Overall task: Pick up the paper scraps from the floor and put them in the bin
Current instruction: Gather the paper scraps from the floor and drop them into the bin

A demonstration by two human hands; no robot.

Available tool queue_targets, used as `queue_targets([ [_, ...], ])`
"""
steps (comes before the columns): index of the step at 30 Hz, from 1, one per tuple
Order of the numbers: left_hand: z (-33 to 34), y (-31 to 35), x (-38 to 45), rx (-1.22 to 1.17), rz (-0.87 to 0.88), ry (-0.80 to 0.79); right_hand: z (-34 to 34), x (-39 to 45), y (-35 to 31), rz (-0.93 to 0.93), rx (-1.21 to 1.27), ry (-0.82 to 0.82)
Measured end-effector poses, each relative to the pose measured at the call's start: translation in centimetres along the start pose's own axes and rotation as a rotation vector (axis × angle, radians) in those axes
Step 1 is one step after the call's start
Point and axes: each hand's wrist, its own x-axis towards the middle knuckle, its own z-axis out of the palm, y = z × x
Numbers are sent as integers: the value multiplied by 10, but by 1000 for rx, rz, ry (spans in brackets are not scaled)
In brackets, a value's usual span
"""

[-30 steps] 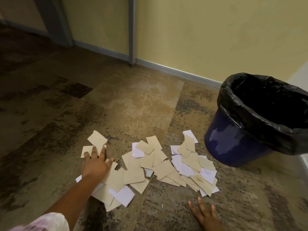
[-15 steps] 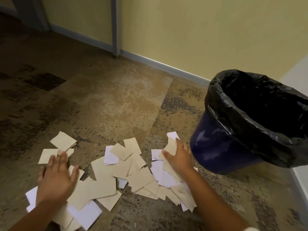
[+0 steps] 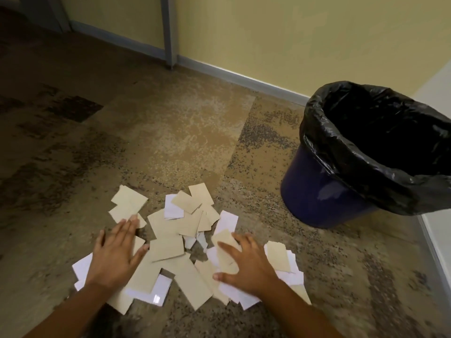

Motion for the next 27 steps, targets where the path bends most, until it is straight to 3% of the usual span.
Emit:
queue_targets([
  [9,28,55,-106,-241,125,-150,34,-75,-19,-116,5,-140],
  [12,17,57,-123,-306,137,-130,22,-92,-10,-67,126,5],
  [14,10,51,-133,-176,35,-89,15,-99,4,54,207,245],
  [16,5,45,-141,-114,-184,-88,13,-104,22,254,268,411],
  [19,4,39,-156,-111,-432,-136,24,-110,34,536,308,251],
  [21,5,39,-162,-151,-526,-148,37,-114,24,576,306,142],
  [24,5,42,-159,-486,-690,-176,51,-117,3,514,415,200],
  [27,0,49,-155,-802,-802,-164,52,-119,-7,521,718,336],
])
